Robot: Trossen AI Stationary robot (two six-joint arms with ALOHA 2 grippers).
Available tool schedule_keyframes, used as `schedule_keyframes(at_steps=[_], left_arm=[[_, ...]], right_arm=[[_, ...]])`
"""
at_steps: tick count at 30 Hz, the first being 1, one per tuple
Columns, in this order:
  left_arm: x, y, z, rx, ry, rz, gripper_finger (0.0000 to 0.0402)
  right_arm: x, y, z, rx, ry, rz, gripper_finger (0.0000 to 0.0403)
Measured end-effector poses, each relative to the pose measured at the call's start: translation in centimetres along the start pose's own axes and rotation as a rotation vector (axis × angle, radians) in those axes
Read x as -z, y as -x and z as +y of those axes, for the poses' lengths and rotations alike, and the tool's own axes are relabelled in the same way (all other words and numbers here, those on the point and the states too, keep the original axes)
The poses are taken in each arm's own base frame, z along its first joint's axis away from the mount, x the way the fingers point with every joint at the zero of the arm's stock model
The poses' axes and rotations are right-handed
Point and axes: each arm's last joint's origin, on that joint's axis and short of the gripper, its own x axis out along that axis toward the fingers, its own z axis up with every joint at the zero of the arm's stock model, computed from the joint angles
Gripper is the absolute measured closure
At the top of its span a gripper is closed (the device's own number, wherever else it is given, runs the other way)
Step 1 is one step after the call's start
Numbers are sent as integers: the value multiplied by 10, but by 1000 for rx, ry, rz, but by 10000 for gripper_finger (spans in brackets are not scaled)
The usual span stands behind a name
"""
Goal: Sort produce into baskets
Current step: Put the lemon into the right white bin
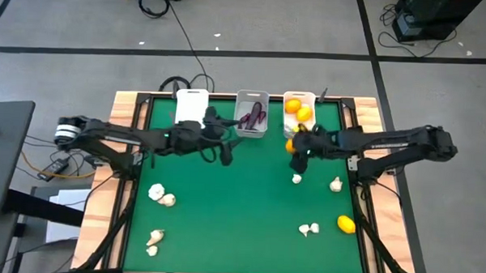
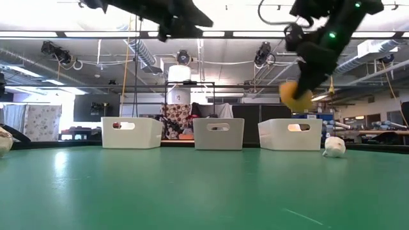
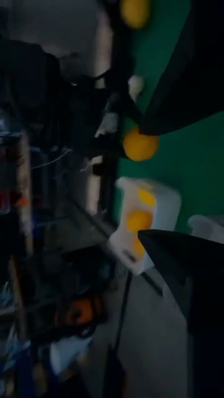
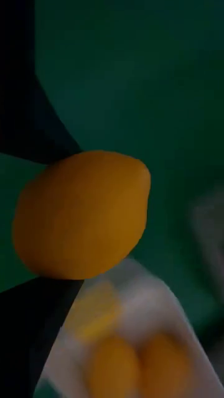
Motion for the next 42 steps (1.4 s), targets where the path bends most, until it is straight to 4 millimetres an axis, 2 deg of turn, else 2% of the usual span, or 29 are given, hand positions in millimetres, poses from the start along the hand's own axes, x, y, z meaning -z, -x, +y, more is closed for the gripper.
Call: schedule_keyframes(at_steps=[5,10,14,22,27,33,36,42], left_arm=[[-8,21,6,-13,19,-28,136],[-8,25,-1,16,-42,-19,136],[-8,25,-1,1,-64,-13,136],[-8,26,0,-5,-76,-13,136],[-8,26,0,-6,-97,-13,136],[-8,26,0,-6,-106,-14,136],[-9,26,0,-6,-121,-14,136],[-9,26,0,-6,-117,-22,136]], right_arm=[[-22,3,-27,129,-102,-166,124],[-35,-9,-60,232,-170,-196,116],[-40,-13,-80,268,-218,-206,88],[-38,-13,-95,206,-298,-180,21],[-41,-2,-92,95,-302,-110,11],[-32,20,-69,-167,-266,140,14],[-19,23,-51,-246,-243,265,17],[15,25,-12,-283,-207,485,27]])
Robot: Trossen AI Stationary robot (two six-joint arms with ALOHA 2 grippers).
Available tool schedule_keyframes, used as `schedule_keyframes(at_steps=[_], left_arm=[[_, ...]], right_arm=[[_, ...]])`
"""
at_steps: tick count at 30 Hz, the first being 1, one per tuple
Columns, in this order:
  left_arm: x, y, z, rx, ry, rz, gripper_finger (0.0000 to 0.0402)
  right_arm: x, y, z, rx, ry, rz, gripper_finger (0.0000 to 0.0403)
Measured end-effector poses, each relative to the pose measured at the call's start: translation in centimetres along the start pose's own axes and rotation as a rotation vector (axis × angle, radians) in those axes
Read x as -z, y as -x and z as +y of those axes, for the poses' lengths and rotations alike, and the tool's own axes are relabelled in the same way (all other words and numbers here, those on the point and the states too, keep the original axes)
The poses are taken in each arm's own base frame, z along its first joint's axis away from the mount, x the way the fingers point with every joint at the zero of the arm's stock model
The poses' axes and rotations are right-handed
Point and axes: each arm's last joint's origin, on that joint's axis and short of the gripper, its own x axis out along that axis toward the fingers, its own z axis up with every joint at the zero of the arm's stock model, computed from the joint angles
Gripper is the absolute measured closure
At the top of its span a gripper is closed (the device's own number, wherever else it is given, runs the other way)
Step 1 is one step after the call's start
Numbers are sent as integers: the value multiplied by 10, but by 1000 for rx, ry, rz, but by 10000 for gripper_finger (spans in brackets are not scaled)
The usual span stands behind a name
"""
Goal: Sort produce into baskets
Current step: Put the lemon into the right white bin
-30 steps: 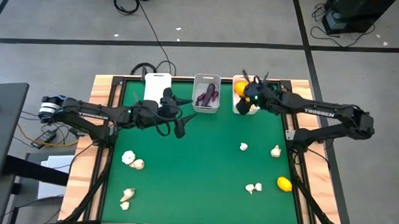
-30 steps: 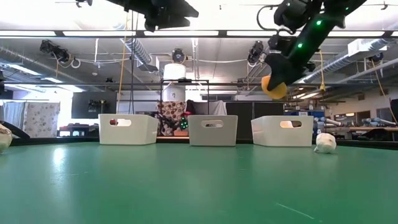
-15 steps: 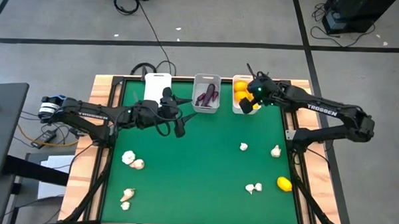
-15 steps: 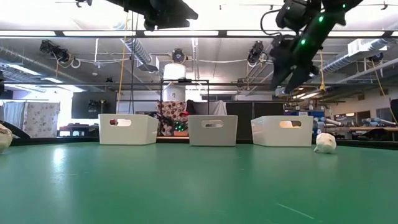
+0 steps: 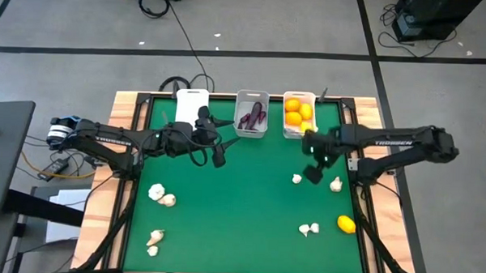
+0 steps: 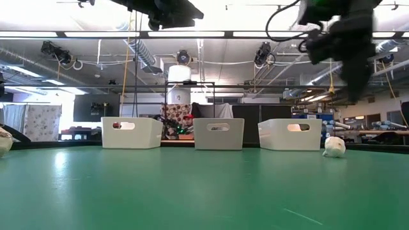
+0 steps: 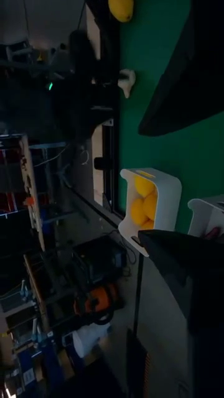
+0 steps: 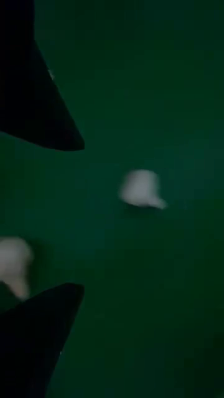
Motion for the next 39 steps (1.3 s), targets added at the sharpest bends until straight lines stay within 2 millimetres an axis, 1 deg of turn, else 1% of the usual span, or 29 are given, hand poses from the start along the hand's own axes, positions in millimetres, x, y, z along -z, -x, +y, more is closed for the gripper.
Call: schedule_keyframes(at_steps=[2,6,10,15,19,23,30,35,39], left_arm=[[-1,0,-1,2,4,-9,136],[-1,0,-1,2,8,-9,136],[-1,0,-1,2,10,-9,136],[-1,0,-1,2,12,-9,136],[-1,0,-1,2,12,-10,136],[-1,0,-1,2,28,-10,136],[-1,0,-1,2,33,-10,136],[-1,0,-1,2,33,-9,136],[-1,0,-1,2,33,-9,136]], right_arm=[[14,-6,8,16,-19,68,28],[37,-14,24,56,-103,120,29],[59,-21,43,74,-120,189,29],[84,-37,64,129,-87,333,29],[101,-53,73,220,-18,441,29],[112,-66,79,292,21,514,29],[128,-84,91,296,58,611,29],[137,-93,95,330,67,643,29],[140,-100,96,365,81,644,29]])
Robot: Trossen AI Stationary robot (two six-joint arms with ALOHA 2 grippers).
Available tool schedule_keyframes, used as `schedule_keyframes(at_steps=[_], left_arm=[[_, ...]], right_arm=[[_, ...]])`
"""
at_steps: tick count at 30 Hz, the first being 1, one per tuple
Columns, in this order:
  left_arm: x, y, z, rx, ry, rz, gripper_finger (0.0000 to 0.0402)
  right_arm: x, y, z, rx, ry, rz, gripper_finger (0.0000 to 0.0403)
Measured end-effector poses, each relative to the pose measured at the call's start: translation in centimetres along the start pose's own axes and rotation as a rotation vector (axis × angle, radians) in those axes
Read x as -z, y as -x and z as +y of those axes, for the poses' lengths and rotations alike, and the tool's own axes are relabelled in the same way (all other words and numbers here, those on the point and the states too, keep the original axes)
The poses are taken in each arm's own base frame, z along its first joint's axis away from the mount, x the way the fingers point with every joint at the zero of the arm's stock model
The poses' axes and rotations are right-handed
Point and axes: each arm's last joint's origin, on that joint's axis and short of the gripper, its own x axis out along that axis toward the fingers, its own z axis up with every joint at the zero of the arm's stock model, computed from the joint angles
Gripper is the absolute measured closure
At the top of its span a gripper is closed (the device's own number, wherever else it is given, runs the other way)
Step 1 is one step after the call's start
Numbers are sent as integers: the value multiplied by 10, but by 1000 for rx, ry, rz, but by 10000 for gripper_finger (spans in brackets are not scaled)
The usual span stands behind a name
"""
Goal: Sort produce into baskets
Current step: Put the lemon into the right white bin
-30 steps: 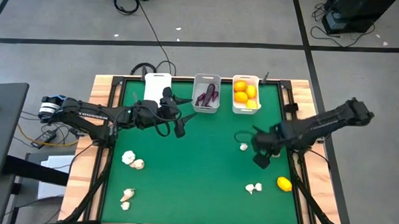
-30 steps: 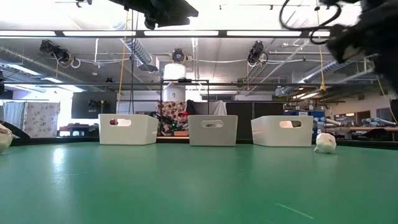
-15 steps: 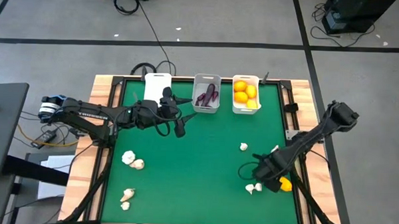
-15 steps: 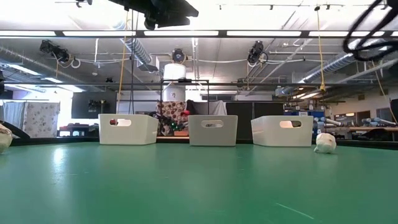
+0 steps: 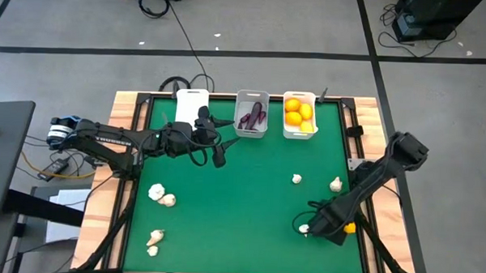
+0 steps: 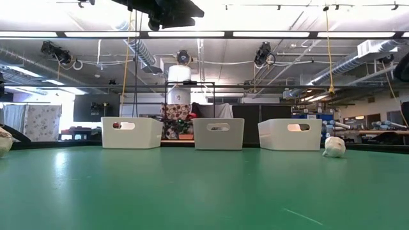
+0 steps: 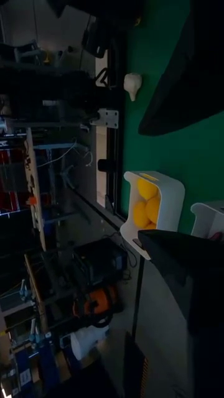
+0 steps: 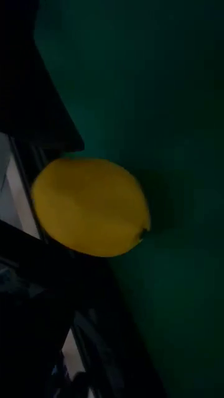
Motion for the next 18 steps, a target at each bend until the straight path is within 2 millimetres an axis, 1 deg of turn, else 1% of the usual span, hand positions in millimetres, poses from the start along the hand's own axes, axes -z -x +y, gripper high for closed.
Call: schedule_keyframes(at_steps=[3,6,9,13,15,18], left_arm=[[0,0,0,0,0,0,136],[0,0,0,0,2,0,136],[0,0,0,0,5,0,136],[0,0,0,0,5,0,136],[0,0,0,0,6,0,136],[0,0,0,0,5,2,136]], right_arm=[[-3,-3,1,31,-6,-33,35],[-4,-4,3,23,3,-38,54],[-4,-4,6,-4,17,-30,92],[-4,-4,8,-36,34,1,161],[-3,-3,8,-44,44,10,188],[-1,6,15,-71,87,-4,200]])
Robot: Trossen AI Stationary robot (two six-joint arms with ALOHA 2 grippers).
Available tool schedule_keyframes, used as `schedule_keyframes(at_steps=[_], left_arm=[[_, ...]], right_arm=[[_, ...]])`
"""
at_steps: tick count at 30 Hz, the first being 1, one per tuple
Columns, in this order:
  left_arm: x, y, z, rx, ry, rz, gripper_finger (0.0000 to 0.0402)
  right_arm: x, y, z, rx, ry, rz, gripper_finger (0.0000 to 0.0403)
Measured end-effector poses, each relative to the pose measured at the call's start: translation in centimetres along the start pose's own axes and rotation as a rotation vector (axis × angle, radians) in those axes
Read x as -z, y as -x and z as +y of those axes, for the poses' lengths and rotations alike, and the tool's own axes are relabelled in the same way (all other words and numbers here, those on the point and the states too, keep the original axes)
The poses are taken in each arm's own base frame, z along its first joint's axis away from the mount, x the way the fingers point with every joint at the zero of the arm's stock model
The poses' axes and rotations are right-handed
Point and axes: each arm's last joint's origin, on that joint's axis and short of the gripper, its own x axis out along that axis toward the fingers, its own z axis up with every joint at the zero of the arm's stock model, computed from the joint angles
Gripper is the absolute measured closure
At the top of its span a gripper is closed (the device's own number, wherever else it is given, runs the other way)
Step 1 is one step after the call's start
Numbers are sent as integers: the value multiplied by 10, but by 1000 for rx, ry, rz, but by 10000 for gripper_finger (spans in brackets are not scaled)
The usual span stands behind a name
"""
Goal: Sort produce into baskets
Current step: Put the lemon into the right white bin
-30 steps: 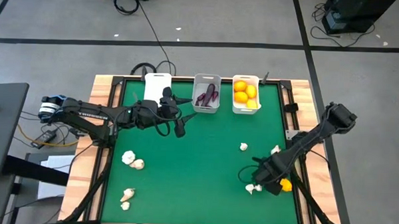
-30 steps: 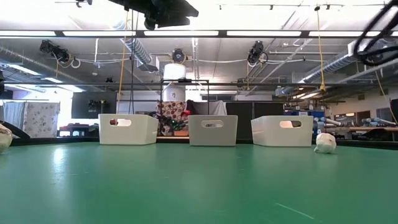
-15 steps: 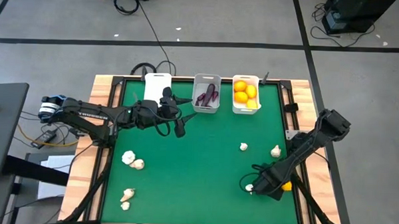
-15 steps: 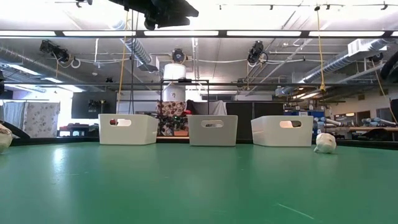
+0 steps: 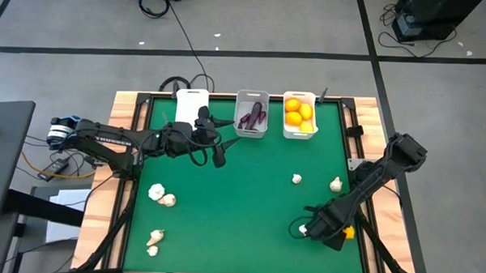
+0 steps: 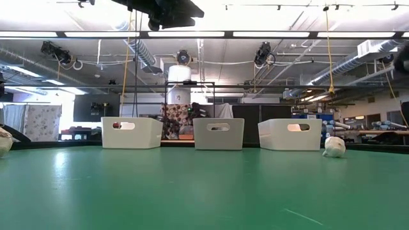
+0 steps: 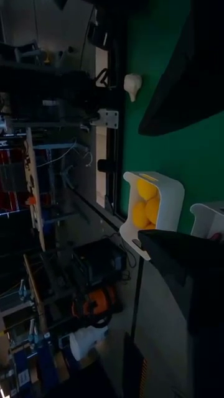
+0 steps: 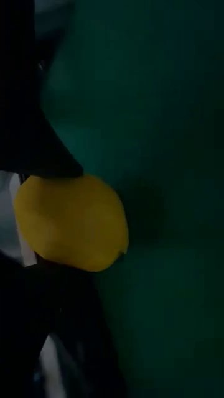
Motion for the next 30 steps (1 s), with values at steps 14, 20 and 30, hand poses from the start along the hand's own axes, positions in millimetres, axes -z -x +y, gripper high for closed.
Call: schedule_keyframes(at_steps=[14,20,30], left_arm=[[0,0,0,0,-4,2,136],[1,0,0,1,-12,10,136],[13,1,-1,8,-9,126,136]], right_arm=[[-28,107,4,59,99,-733,181],[-55,143,-28,286,-44,-1010,181],[-116,184,-119,457,-265,-1038,181]])
